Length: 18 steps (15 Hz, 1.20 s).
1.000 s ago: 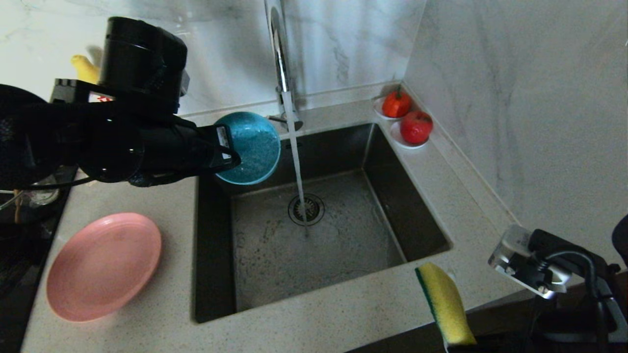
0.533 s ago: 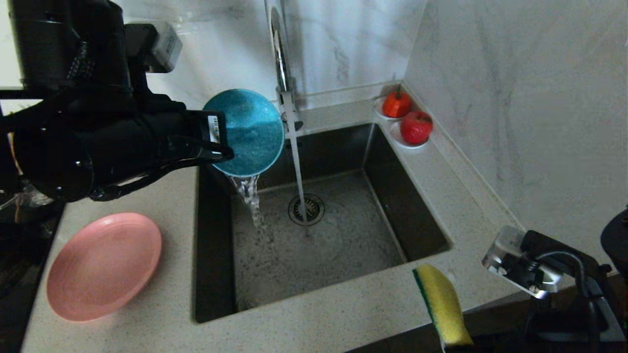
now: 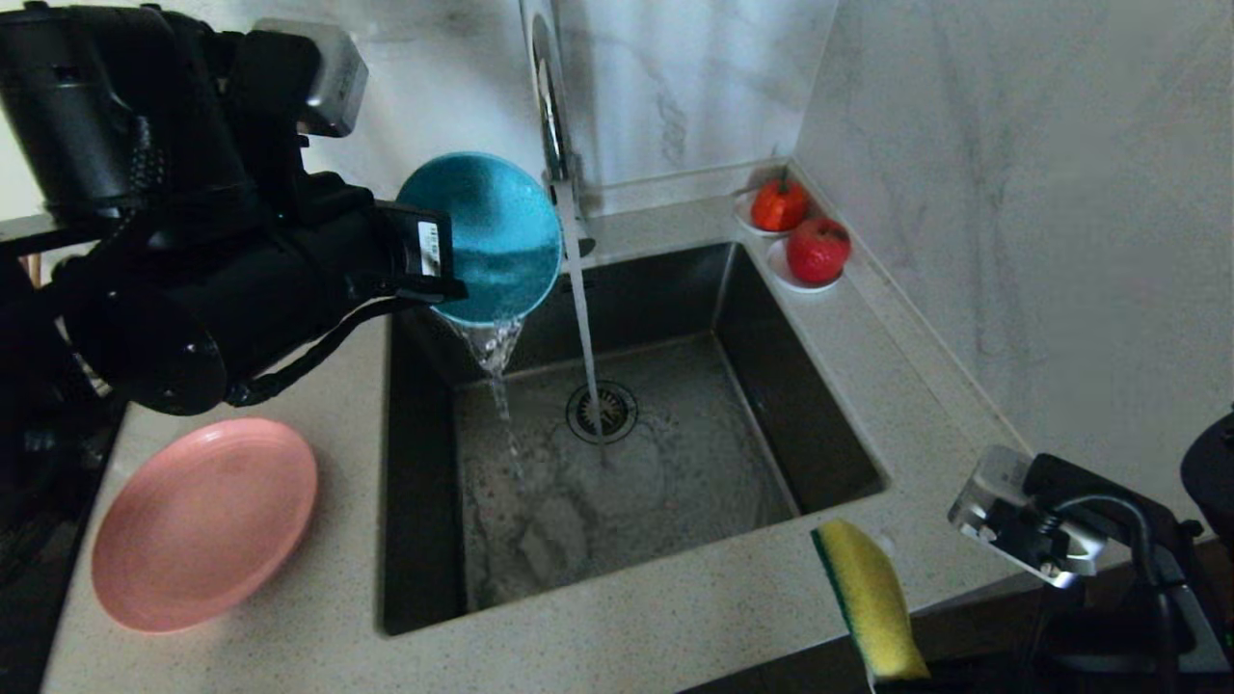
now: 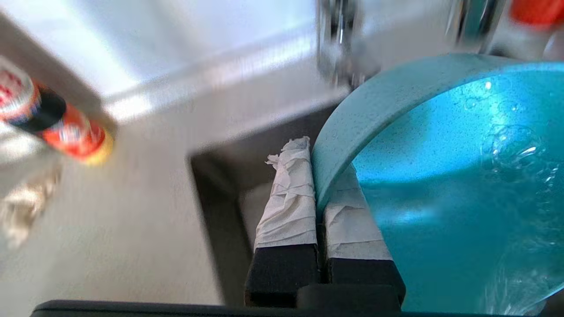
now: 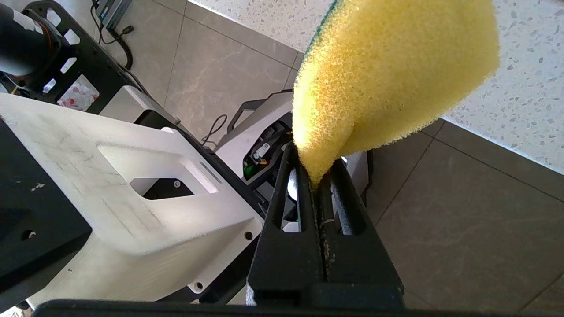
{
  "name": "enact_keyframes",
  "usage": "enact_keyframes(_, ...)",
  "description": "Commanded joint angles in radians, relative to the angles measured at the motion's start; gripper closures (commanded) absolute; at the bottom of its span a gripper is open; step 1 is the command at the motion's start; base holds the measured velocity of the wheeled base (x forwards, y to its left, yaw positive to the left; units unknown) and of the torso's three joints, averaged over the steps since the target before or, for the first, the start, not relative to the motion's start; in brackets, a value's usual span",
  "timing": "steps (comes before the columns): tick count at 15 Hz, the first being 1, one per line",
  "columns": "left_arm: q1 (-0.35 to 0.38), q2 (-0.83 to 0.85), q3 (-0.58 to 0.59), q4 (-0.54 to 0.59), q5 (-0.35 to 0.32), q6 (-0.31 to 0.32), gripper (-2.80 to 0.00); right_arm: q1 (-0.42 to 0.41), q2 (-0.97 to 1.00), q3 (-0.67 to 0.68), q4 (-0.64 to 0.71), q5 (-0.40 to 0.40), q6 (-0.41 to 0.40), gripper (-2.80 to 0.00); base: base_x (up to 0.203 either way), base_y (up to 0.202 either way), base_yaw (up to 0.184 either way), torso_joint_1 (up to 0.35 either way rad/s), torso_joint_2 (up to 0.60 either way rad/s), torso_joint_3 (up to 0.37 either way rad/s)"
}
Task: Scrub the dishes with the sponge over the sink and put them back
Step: Wash the bowl
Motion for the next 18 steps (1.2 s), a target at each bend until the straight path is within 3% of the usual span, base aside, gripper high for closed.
enact_keyframes(1, 0.000, 0.014, 0.041, -0.132, 0.002, 0.057, 0.00, 0.001, -0.008, -0.004, 0.006, -0.002, 0.002, 0.00, 0.000, 0.000, 0.000, 0.000, 0.00, 0.000)
enact_keyframes(4, 0.000, 0.019, 0.079, -0.300, 0.001, 0.133, 0.00, 0.001, -0.007, -0.004, 0.006, -0.002, 0.002, 0.00, 0.000, 0.000, 0.000, 0.000, 0.00, 0.000)
enact_keyframes(10, -0.002, 0.020, 0.084, -0.475, -0.008, 0.261, 0.00, 0.001, -0.005, -0.005, 0.004, -0.001, 0.000, 0.00, 0.000, 0.000, 0.000, 0.000, 0.00, 0.000)
enact_keyframes(18, -0.002, 0.019, 0.122, -0.667, -0.078, 0.398, 0.00, 0.001, -0.013, -0.005, 0.006, -0.002, 0.000, 0.00, 0.000, 0.000, 0.000, 0.000, 0.00, 0.000)
